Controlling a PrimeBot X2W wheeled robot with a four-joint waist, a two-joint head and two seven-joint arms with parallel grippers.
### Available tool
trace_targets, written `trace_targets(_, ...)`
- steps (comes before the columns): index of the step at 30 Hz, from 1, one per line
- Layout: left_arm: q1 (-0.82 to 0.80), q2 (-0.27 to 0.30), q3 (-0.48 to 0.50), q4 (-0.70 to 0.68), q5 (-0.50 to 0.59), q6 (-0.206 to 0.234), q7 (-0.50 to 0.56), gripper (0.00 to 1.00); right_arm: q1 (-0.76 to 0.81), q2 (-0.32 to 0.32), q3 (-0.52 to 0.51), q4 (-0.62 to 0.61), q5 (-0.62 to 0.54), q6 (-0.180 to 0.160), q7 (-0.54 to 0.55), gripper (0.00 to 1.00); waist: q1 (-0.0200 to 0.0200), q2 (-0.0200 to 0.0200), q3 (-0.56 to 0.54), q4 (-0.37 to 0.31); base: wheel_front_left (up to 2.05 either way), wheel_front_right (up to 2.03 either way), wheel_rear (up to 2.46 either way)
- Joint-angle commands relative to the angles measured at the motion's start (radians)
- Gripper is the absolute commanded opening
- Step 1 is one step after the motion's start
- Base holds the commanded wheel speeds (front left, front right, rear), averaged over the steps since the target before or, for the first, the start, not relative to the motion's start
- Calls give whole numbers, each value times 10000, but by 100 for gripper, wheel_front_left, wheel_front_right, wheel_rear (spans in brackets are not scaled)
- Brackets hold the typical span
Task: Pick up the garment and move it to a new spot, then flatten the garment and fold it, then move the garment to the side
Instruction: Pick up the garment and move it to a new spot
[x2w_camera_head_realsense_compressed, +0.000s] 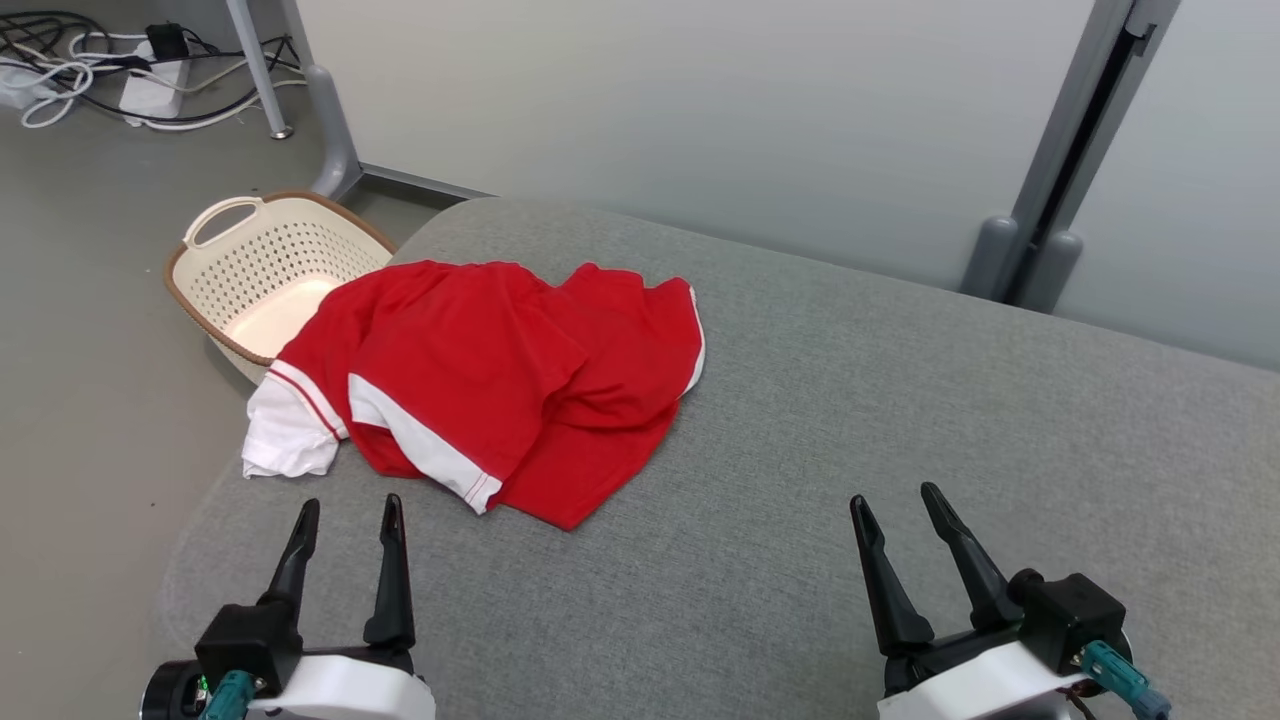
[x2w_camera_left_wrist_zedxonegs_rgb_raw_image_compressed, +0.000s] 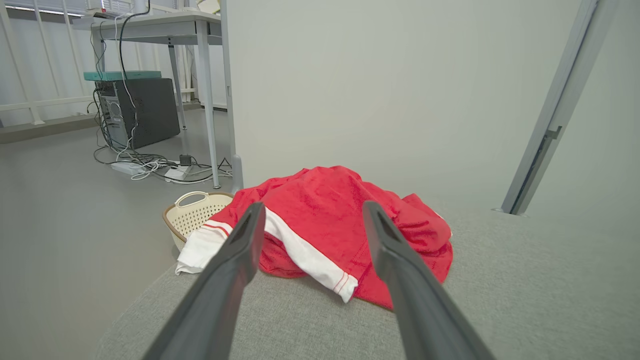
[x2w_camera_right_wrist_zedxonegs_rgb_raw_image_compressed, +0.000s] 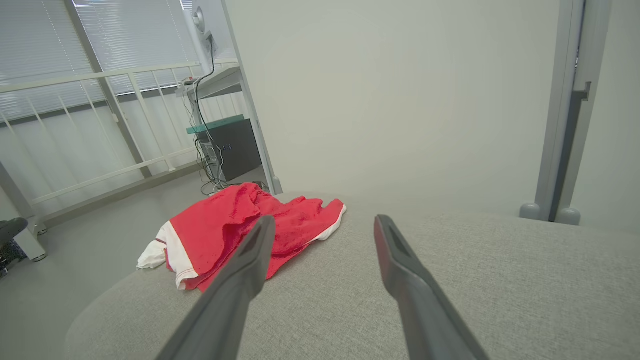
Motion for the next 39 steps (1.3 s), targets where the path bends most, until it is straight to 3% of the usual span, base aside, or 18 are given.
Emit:
trace_targets(1, -250, 37, 129, -56, -183, -116, -2, 100, -64, -24, -65, -33, -104, 0, -13, 100, 0, 0, 242, -286, 0, 0, 0)
trace_targets(8, -1169, 222, 647, 517, -41, -1067, -3, 100, -520, -81, -550, -145, -717, 0, -14, 100, 0, 0, 1245, -1089, 0, 0, 0)
trace_targets(13, -2402, 657, 508, 1604, -38, -1486, 93, 100, -963, -335, -1020, -441, -940, 0, -14, 100, 0, 0, 2177, -1645, 0, 0, 0)
trace_targets(18, -4020, 1126, 234, 2740, -466, -1709, 1433, 100, -1336, -664, -1314, -599, -1062, 0, -14, 100, 0, 0, 2937, -2094, 0, 0, 0)
trace_targets(26, -5691, 1932, -253, 3780, -1130, -1787, 3465, 100, -1727, -869, -1431, -833, -1097, 0, -13, 100, 0, 0, 3788, -2749, 0, 0, 0)
trace_targets(37, -6748, 2555, -437, 5206, -709, -1359, 3936, 100, -1881, -911, -1396, -972, -1161, 0, -14, 100, 0, 0, 4308, -3131, 0, 0, 0)
trace_targets(38, -6802, 2605, -452, 5320, -665, -1314, 3899, 43, -1882, -910, -1398, -977, -1164, 0, -14, 100, 0, 0, 4326, -3146, 0, 0, 0)
trace_targets(39, -6869, 2676, -481, 5389, -580, -1266, 3776, 0, -1887, -907, -1398, -980, -1168, 0, -14, 100, 0, 0, 4339, -3158, 0, 0, 0)
